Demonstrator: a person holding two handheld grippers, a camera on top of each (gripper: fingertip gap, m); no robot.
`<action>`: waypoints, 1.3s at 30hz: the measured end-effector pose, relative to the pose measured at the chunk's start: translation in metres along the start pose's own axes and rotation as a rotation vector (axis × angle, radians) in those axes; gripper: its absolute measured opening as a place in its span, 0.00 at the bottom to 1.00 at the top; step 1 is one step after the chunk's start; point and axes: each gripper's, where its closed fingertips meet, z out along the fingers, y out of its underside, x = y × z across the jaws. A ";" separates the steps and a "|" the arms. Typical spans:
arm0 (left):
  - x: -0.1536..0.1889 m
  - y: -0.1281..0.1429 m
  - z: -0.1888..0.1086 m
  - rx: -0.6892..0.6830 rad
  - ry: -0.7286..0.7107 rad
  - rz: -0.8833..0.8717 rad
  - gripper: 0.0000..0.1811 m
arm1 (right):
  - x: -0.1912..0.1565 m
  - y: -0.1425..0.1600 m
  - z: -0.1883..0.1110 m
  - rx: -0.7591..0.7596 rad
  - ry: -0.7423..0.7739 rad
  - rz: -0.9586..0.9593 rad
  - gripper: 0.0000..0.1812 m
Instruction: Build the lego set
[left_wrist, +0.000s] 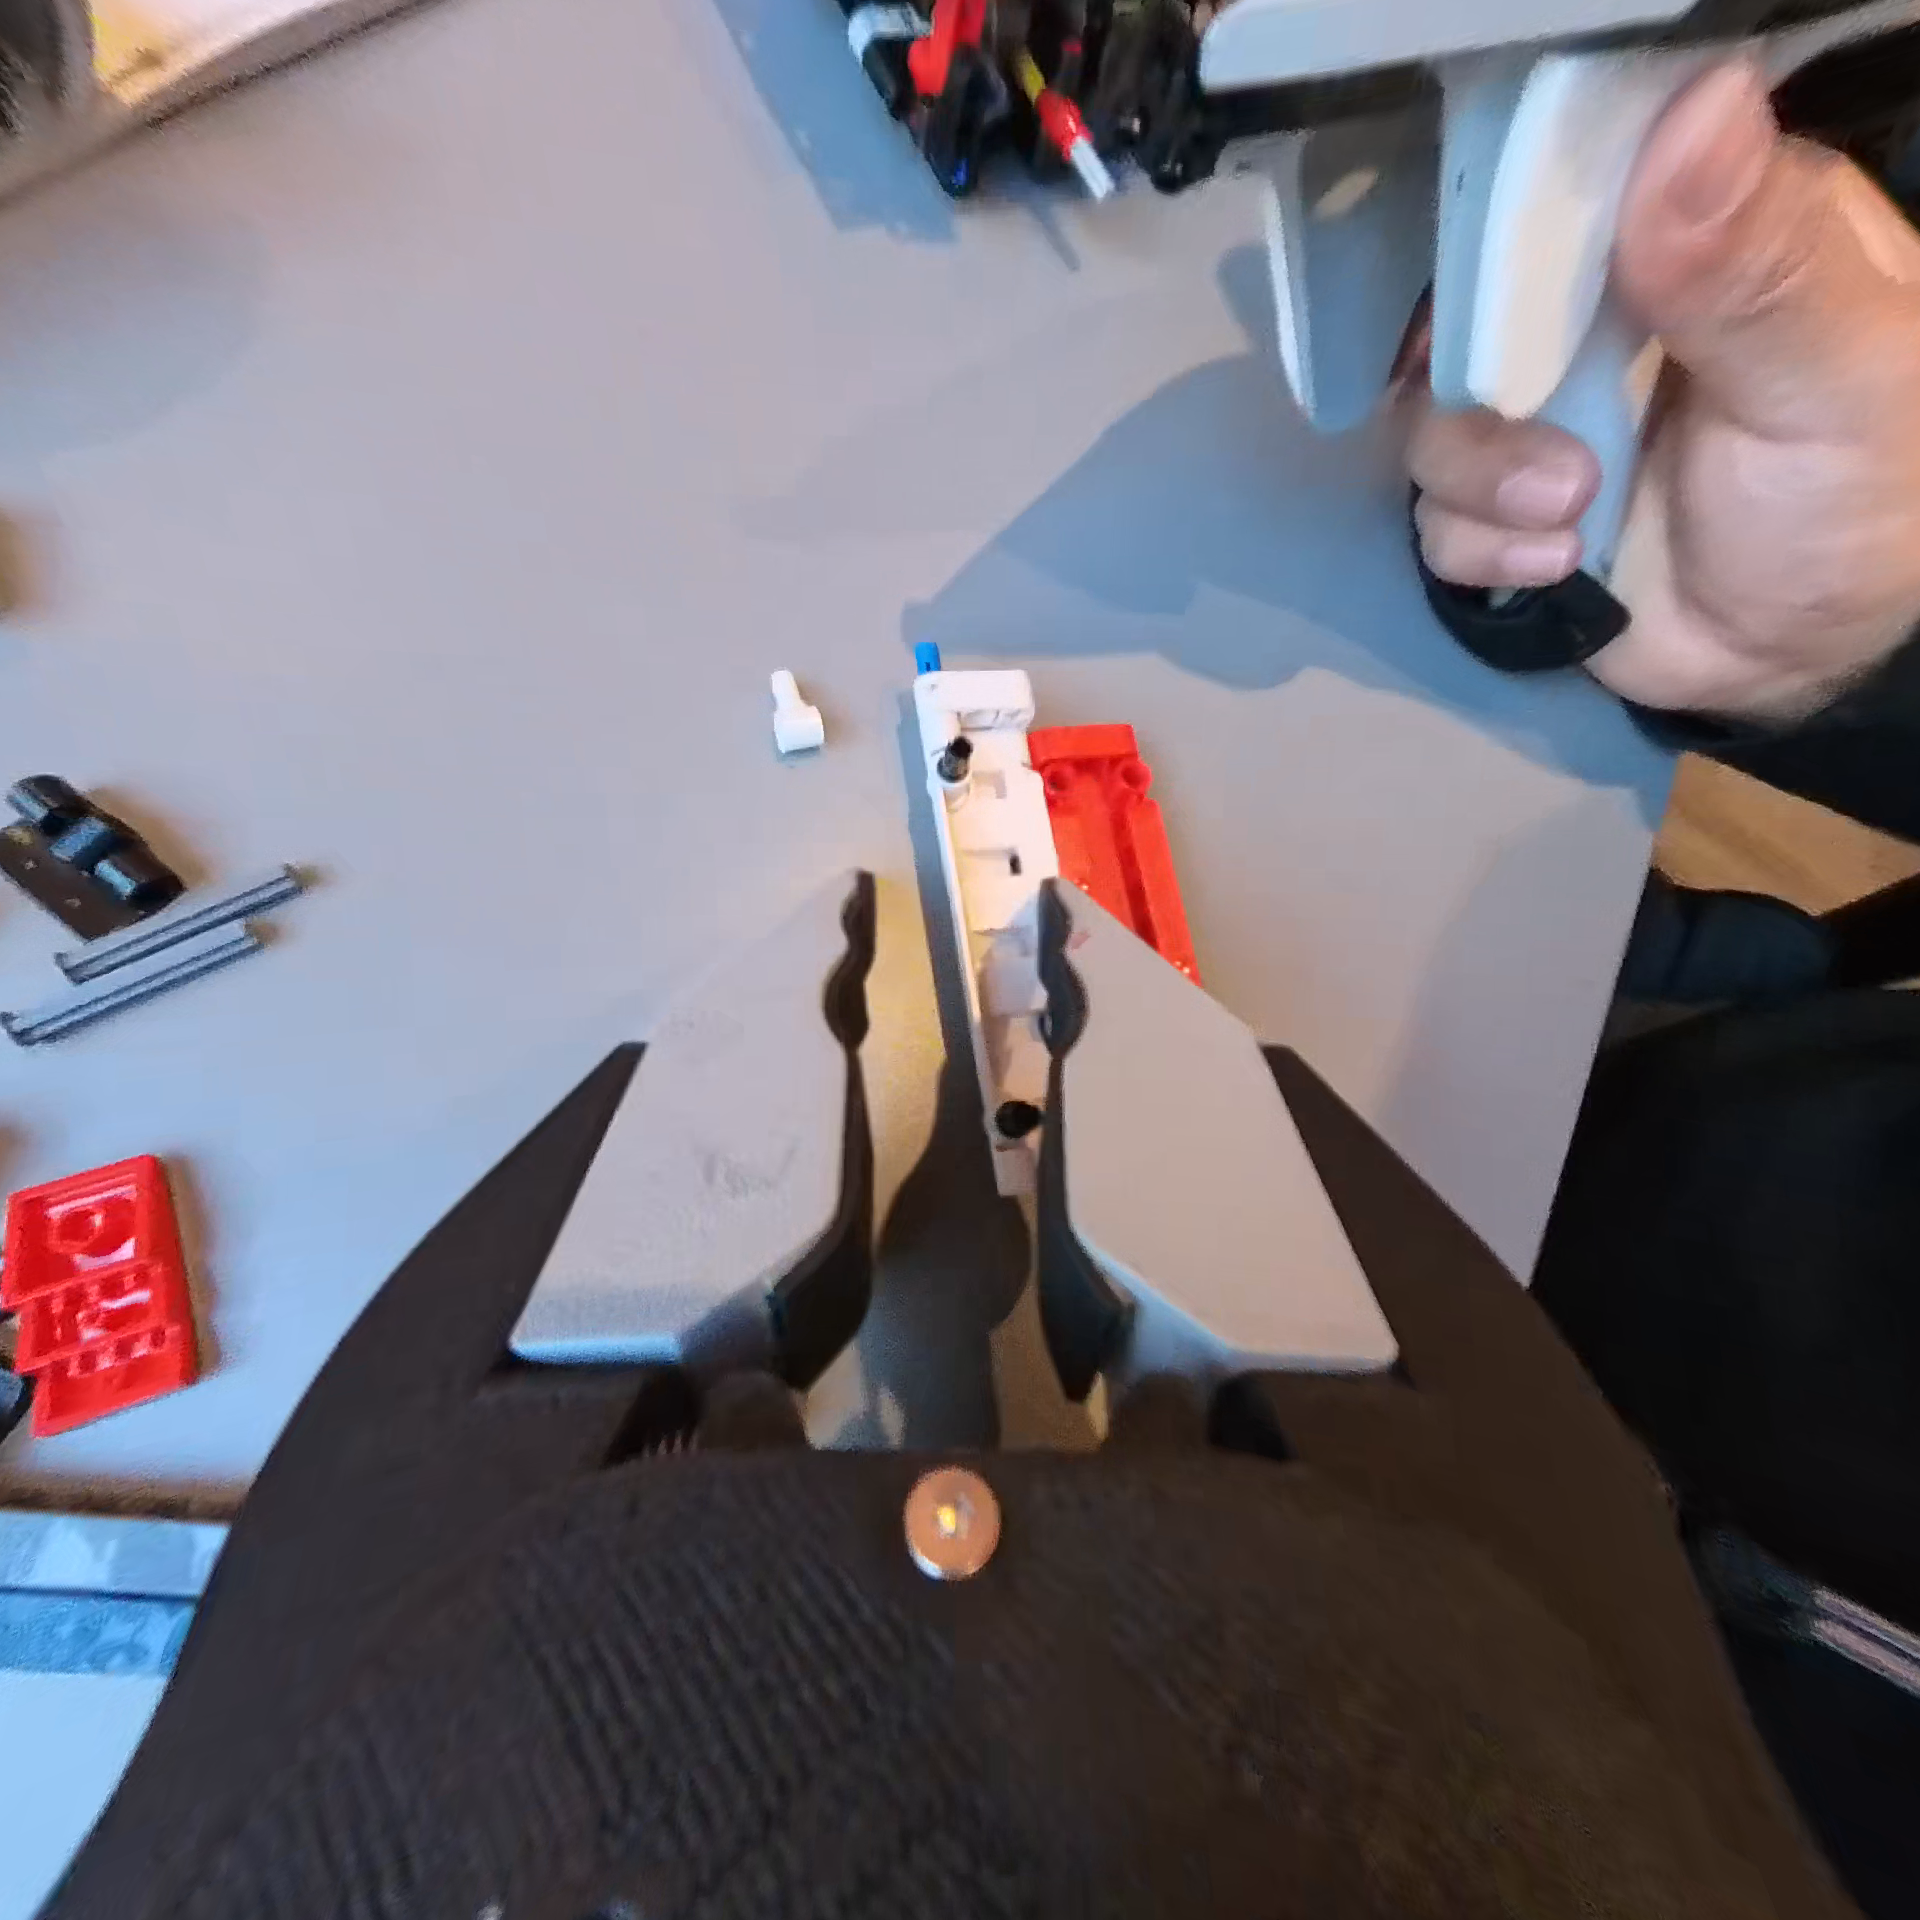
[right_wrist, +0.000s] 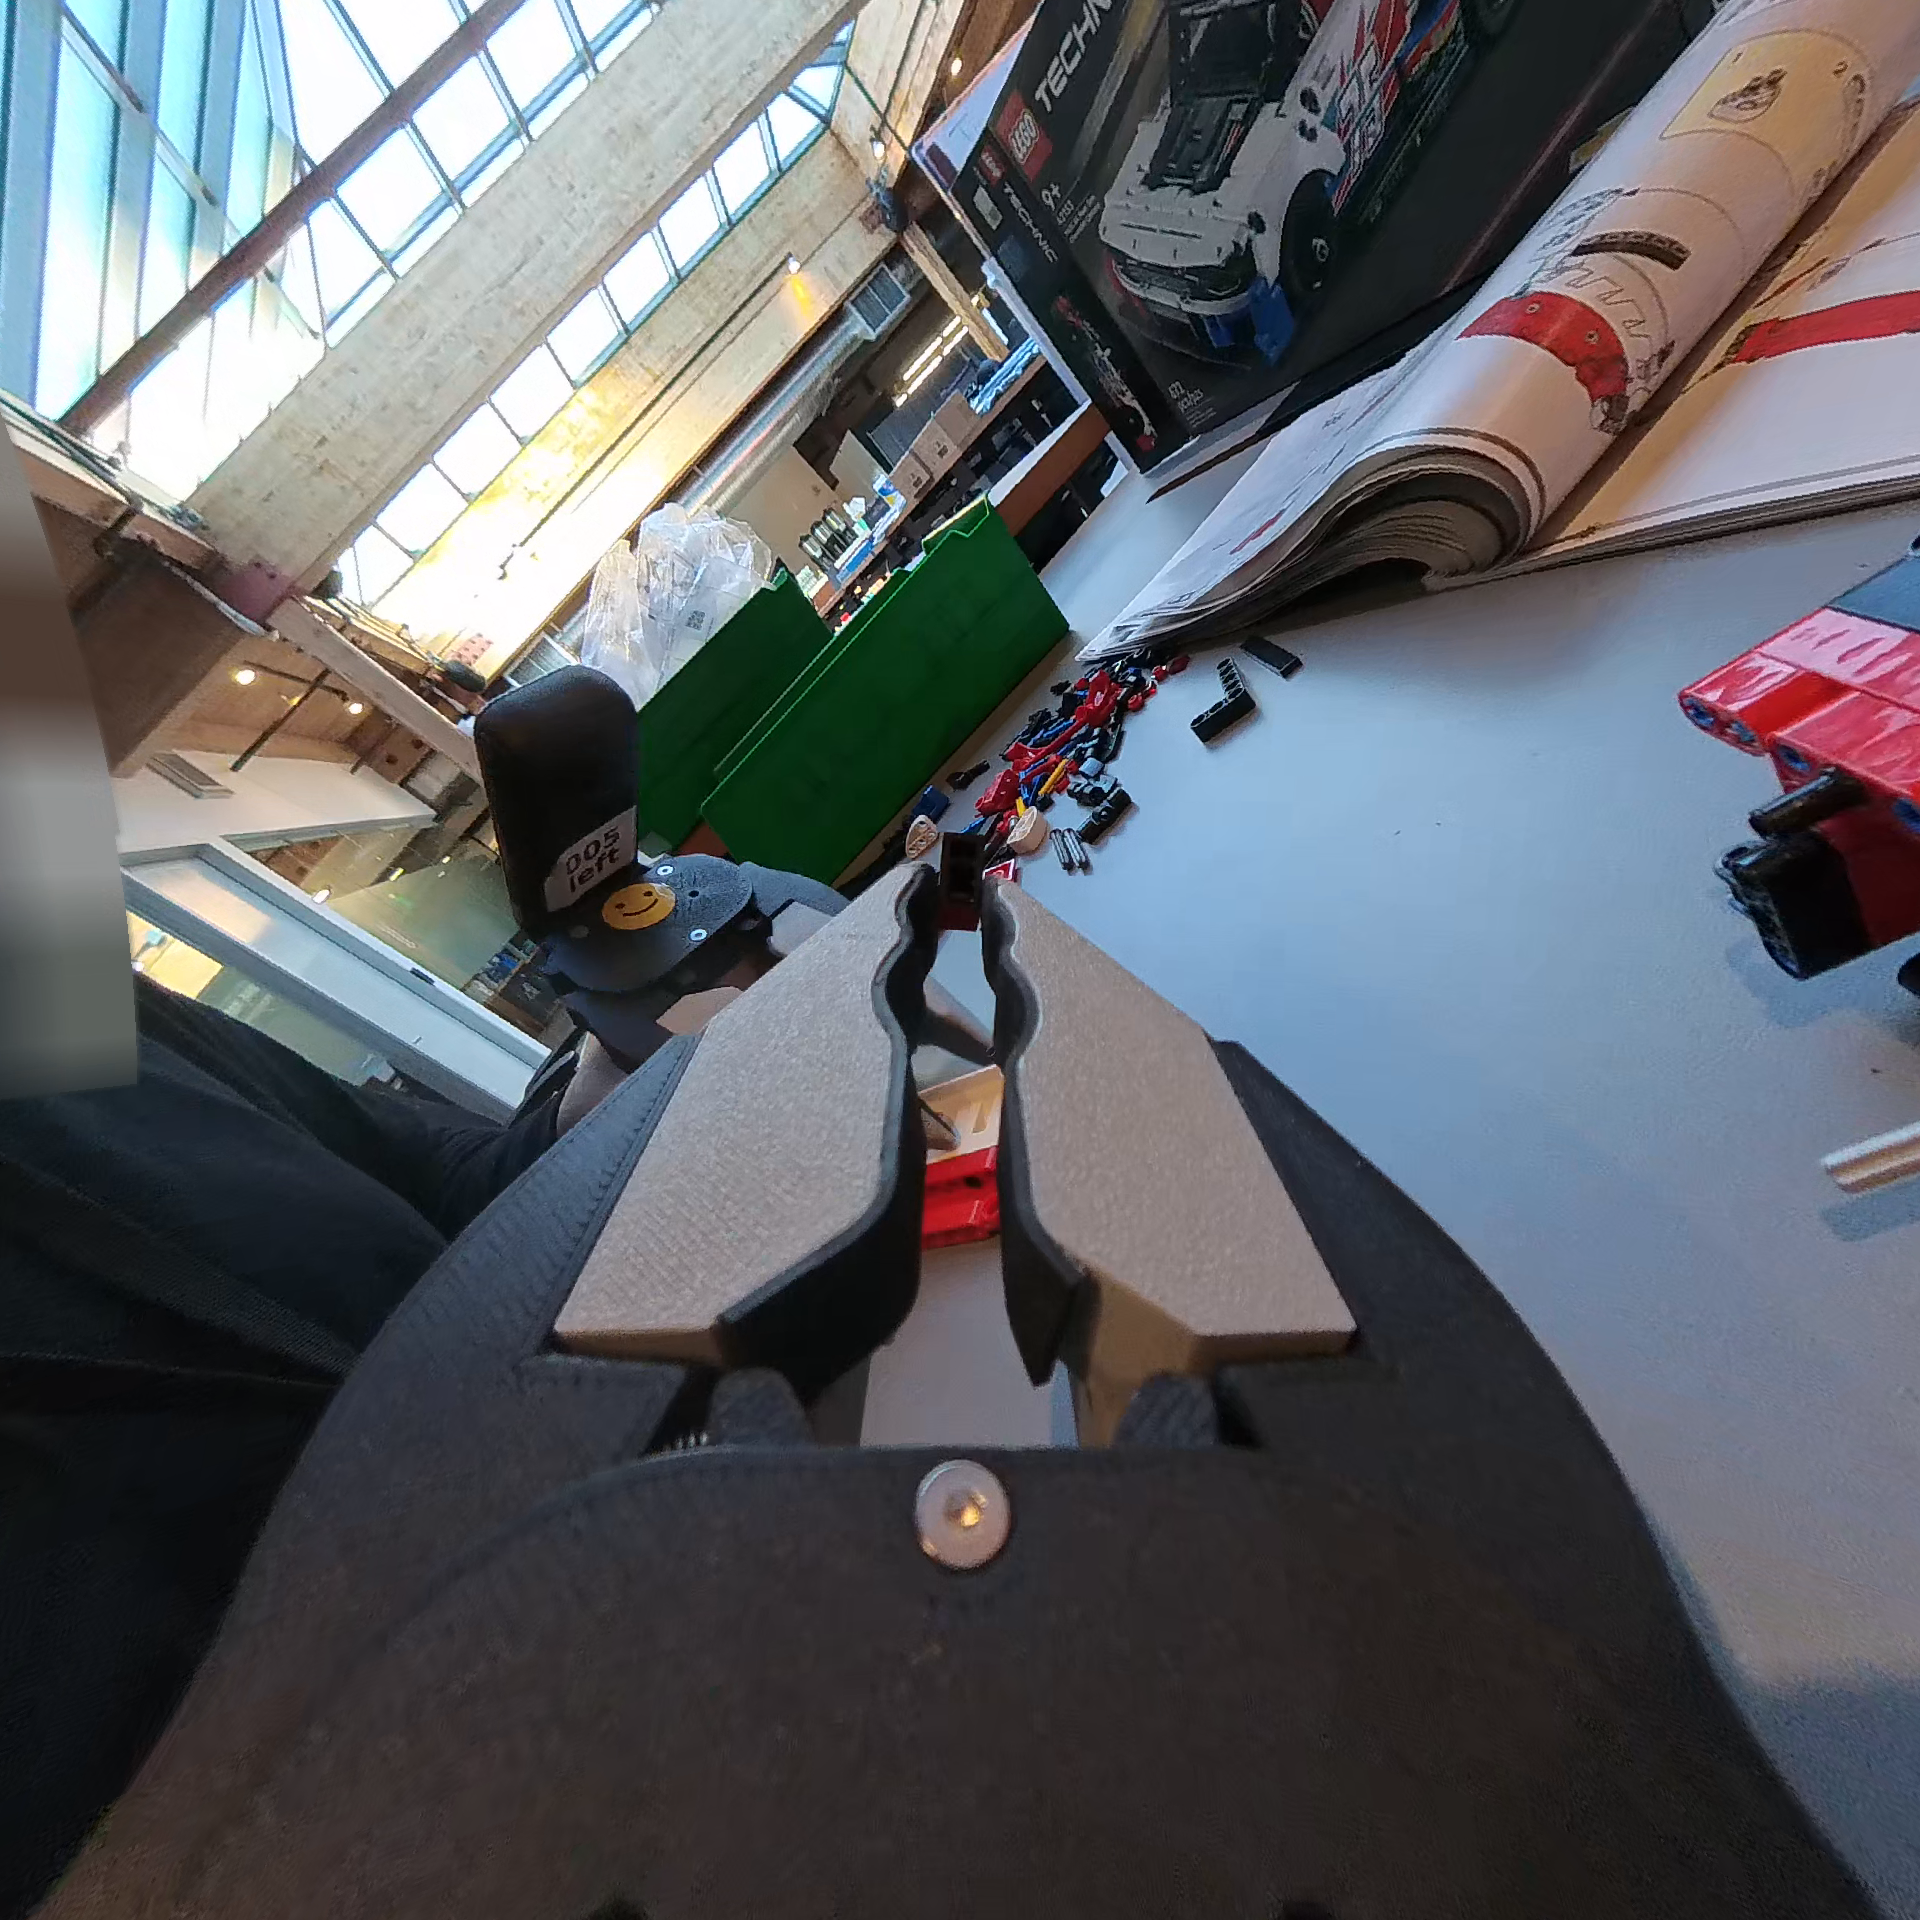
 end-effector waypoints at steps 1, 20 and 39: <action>0.003 0.000 0.000 0.000 0.013 0.010 0.13 | 0.000 -0.001 0.000 0.003 0.000 -0.001 0.03; -0.009 0.017 -0.033 0.051 -0.021 -0.117 0.04 | 0.032 0.065 0.017 -0.575 0.271 -0.249 0.03; -0.012 -0.016 -0.108 0.435 0.012 -0.138 0.15 | 0.132 -0.076 0.177 -0.757 0.626 -0.679 0.28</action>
